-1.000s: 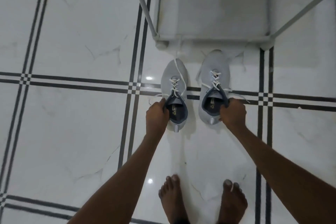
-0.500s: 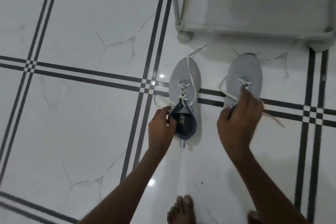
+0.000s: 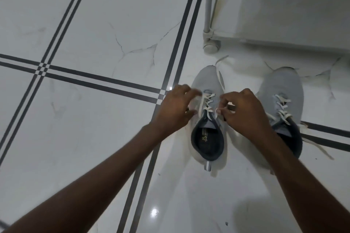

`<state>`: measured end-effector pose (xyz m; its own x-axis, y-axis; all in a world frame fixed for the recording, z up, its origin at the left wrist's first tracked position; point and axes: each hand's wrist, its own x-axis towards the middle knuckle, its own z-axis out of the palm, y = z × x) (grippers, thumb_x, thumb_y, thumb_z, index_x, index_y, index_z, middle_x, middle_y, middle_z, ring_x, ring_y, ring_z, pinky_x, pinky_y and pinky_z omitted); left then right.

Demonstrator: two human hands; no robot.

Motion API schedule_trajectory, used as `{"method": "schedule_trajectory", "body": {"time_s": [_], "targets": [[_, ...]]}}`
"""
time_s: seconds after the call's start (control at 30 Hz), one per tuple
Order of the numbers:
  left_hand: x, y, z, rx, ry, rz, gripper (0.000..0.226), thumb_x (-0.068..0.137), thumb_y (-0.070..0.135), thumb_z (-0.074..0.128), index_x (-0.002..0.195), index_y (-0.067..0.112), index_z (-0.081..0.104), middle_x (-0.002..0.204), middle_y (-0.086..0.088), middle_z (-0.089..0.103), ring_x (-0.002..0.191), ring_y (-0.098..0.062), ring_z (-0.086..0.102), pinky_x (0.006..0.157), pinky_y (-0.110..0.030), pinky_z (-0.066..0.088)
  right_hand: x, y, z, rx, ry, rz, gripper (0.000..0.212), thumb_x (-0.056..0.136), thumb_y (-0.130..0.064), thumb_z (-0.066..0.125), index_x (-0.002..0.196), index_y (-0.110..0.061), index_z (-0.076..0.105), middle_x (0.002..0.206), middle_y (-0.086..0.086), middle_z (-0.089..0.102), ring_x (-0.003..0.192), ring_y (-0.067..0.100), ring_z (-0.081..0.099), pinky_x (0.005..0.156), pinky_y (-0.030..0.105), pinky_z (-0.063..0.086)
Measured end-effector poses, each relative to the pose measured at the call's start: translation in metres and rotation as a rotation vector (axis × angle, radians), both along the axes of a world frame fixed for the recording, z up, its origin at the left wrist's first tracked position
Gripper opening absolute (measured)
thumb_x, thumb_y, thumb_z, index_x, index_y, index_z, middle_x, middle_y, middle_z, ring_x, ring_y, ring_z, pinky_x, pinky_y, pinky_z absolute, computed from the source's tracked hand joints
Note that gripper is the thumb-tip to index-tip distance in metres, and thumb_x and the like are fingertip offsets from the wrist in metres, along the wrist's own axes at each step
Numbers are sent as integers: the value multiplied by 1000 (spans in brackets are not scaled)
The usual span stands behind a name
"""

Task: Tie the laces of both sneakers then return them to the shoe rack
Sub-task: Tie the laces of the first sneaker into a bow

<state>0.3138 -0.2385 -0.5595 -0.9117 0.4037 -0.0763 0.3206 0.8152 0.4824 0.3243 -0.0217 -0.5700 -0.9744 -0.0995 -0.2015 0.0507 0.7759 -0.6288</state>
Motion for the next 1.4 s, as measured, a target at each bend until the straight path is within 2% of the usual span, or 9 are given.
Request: {"method": "schedule_trajectory", "body": {"time_s": [0.07,0.23,0.37,0.73,0.87,1.0,1.13,1.3,1.4], "targets": [[2,6,4,-33,33,-34,70,76,22,82,139,17,51,138,-8,57,130,-27,48,106,-39,40,-5,-1,12,52,-20,50,10,78,-29,75,74,-26,66,75,-3,67,76,17,61,64,27,43],[7,7,9,-159,16,-113,13,91,21,65,101,20,73,91,-3,73,86,-23,67,74,-35,54,-6,-11,25,63,-91,53,8,79,-25,74,73,-29,70,65,-8,67,66,15,62,65,29,49],[13,13,15,71,-162,148,36,88,40,68,115,17,67,98,1,73,89,-15,65,76,-31,52,3,-3,21,92,-63,16,11,81,-26,72,72,-30,70,65,-6,69,63,15,63,69,33,54],[26,-28,-7,381,-496,924,24,82,11,76,59,14,71,69,-10,75,72,-26,75,79,-42,63,19,16,0,179,-52,-239,28,73,1,66,56,-21,59,59,6,66,59,27,62,53,28,43],[16,-30,-7,507,-610,929,13,82,7,75,73,-1,73,82,-21,75,85,-35,75,78,-40,63,24,9,-4,33,-130,-226,18,78,-3,71,71,-19,70,73,9,73,69,28,70,65,31,54],[10,-30,-1,754,-683,972,22,92,18,68,100,-2,70,99,-19,76,95,-28,75,83,-34,62,36,-10,5,53,210,-503,16,87,-23,69,95,-9,66,94,13,69,83,30,65,68,28,38],[2,-19,17,967,-656,970,25,99,17,58,111,-3,67,99,-18,75,94,-28,74,86,-37,61,36,-37,5,150,-141,-467,48,93,-51,51,77,-10,72,76,15,69,74,35,63,66,34,45],[-11,-1,40,1016,-648,821,28,102,18,52,110,-1,70,83,-12,70,79,-23,72,72,-27,59,-3,-39,11,-724,-411,-879,22,88,-17,59,86,-2,74,75,10,71,62,23,62,59,33,52],[-15,2,43,1019,-610,748,23,100,14,54,110,4,72,68,-7,57,61,-17,61,65,-27,57,-20,-29,33,-873,-328,-776,17,95,-11,56,85,-9,69,88,10,74,76,20,71,69,32,59]]}}
